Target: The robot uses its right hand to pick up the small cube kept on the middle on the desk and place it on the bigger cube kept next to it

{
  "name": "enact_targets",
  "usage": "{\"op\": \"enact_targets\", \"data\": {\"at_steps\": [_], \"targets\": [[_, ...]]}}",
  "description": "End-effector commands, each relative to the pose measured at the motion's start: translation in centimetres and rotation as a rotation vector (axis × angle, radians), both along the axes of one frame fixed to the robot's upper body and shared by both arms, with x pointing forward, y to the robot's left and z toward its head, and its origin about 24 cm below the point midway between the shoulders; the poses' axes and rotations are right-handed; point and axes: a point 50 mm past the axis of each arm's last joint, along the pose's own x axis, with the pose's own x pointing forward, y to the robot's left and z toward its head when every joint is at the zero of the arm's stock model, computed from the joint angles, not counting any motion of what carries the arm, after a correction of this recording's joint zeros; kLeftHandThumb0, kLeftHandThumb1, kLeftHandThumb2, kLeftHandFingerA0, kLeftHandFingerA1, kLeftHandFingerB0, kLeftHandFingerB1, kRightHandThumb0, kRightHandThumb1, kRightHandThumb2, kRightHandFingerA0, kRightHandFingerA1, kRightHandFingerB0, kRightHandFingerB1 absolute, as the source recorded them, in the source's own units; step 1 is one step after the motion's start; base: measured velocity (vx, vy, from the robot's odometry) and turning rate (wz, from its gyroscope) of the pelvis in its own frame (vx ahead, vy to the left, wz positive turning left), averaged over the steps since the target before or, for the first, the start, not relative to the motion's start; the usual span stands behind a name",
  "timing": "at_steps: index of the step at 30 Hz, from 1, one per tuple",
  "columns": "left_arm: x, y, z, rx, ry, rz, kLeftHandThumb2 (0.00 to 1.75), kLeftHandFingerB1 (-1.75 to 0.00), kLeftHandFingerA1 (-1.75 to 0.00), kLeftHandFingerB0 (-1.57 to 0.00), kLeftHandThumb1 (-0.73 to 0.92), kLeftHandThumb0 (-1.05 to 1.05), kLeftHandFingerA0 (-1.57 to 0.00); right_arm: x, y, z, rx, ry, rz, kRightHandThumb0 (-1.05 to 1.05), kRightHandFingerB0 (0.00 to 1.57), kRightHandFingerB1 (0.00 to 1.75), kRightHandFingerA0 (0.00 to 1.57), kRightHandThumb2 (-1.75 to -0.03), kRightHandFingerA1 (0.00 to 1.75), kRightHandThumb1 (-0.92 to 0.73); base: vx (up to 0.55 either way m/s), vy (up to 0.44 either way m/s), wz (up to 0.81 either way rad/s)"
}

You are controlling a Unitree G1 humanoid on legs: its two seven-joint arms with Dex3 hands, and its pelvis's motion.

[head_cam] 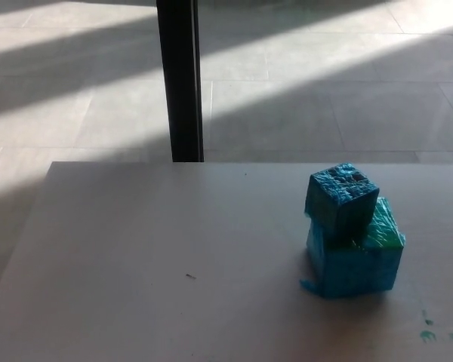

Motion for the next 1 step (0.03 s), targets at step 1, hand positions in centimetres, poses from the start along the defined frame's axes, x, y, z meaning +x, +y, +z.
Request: {"op": "enact_targets", "data": {"at_steps": [1], "targets": [[-0.28, 0.14, 0.05, -0.002, -0.007, 0.035, 0.67, -0.39, -0.60, -0.40, 0.89, -1.00, -0.47, -0.29, 0.46, -0.79, 0.091, -0.074, -0.035, -0.64, 0.28, 0.58, 0.18, -0.61, 0.64, -0.72, 0.00, 0.000, 0.00]]}}
